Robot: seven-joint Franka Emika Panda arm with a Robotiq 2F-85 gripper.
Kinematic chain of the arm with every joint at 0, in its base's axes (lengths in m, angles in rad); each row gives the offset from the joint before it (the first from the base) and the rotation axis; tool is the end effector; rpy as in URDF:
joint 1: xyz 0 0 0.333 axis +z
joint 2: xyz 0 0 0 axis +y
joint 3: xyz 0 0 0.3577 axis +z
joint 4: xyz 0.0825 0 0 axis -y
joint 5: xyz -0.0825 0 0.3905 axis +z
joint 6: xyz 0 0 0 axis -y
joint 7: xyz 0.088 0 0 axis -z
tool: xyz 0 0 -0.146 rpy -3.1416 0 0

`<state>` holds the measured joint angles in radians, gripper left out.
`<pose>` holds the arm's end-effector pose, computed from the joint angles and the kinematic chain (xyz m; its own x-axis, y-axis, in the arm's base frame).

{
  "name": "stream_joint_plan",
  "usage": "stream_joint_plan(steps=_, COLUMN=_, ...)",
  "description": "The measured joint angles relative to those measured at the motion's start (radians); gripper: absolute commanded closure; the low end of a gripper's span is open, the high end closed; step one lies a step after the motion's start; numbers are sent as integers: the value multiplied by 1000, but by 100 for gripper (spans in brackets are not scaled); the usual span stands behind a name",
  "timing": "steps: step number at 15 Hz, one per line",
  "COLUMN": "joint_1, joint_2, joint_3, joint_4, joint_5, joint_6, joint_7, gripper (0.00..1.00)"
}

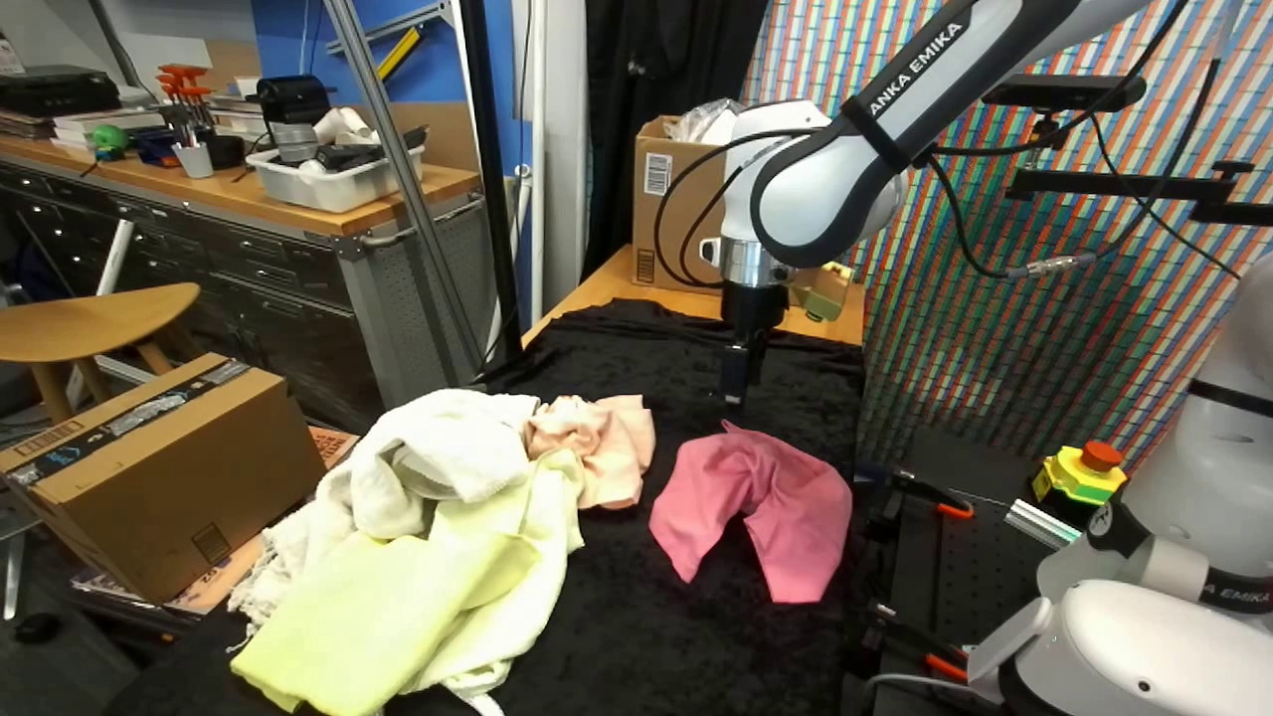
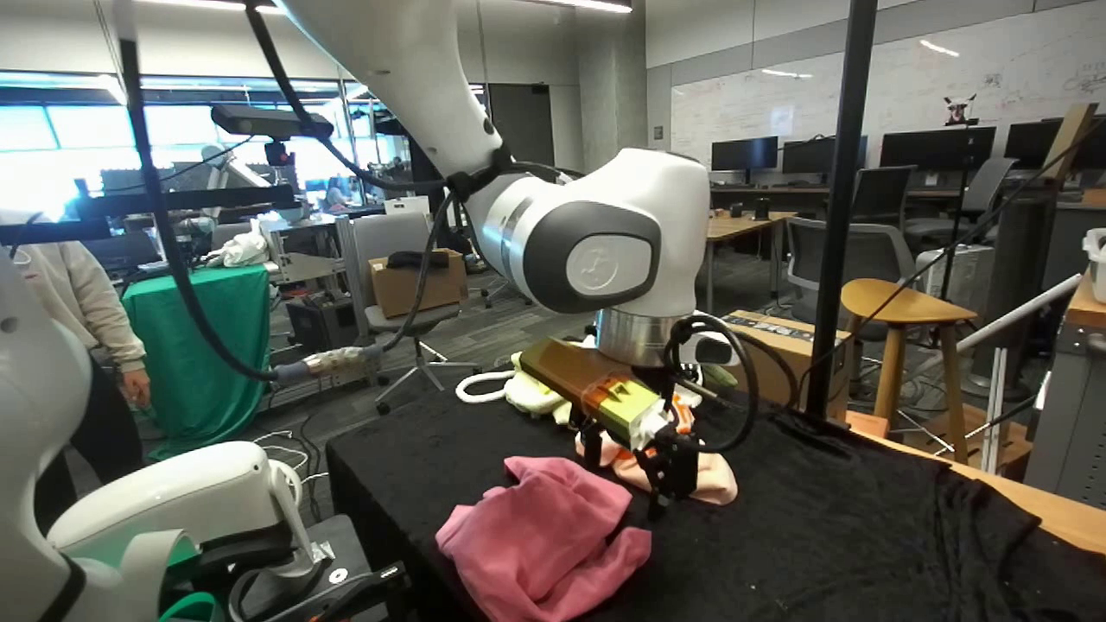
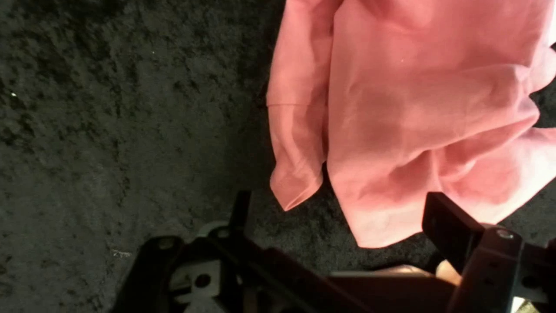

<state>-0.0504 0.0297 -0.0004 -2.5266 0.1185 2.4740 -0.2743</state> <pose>0.4529 -0.0205 0.2555 0.9895 0.1295 -0.0644 0.1238 -0.9886 -0.0859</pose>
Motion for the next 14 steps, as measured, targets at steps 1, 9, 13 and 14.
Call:
stream_joint_plan(steps=1, joint_1=0, joint_2=-10, joint_3=0, joint_4=-22, joint_5=27, joint_6=37, joint_7=-19, gripper=0)
stream_joint_plan(steps=9, joint_1=31, joint_2=-19, joint_3=19, joint_4=-136, joint_5=191, joint_6=238, joint_7=-123, gripper=0)
stream_joint_plan(steps=13, joint_1=56, joint_2=-17, joint_3=42, joint_4=-152, joint_5=259, joint_6=273, joint_7=-159, gripper=0)
stream_joint_plan(steps=14, joint_1=61, joint_2=-14, joint_3=47, joint_4=-153, joint_5=268, joint_6=278, joint_7=-166, gripper=0)
